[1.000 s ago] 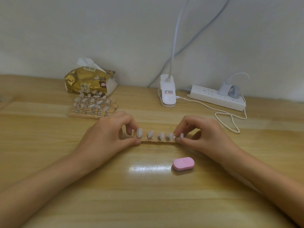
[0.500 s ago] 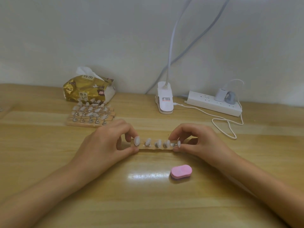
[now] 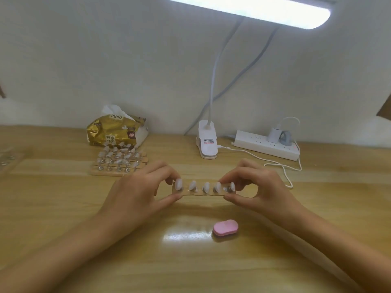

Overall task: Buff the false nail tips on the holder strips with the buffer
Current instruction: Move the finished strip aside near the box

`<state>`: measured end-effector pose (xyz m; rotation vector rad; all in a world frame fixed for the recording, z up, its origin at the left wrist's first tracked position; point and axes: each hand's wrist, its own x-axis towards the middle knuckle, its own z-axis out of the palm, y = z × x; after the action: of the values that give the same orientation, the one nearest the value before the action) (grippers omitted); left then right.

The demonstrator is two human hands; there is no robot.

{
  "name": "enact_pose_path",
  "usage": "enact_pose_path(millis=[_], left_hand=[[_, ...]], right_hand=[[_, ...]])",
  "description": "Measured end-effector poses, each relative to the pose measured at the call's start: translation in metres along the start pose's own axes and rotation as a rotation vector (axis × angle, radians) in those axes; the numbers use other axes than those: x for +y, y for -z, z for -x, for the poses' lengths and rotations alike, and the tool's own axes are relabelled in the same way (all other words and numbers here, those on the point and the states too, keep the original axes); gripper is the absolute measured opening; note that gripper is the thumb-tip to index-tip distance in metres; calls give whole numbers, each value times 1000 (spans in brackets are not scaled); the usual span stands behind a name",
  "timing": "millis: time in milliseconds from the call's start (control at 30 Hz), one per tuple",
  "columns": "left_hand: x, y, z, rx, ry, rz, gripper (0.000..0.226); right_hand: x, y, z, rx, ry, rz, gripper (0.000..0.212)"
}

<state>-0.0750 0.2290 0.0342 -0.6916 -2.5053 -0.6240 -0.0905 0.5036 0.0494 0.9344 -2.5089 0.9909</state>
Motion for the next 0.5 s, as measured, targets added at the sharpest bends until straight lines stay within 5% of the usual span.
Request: enact_pose_path(millis=[233,333,500], left_hand=[[11,-10,-16,-91,131,249,42],[17,-13,-17,-208,201,180,55],[51,-21,-10,-390,-19,-5,69]], right_hand=[[12,17,18,67,-148,-65,28],[26,28,31,101,-250,-69,26],[47,42,50,66,-281,2,27]])
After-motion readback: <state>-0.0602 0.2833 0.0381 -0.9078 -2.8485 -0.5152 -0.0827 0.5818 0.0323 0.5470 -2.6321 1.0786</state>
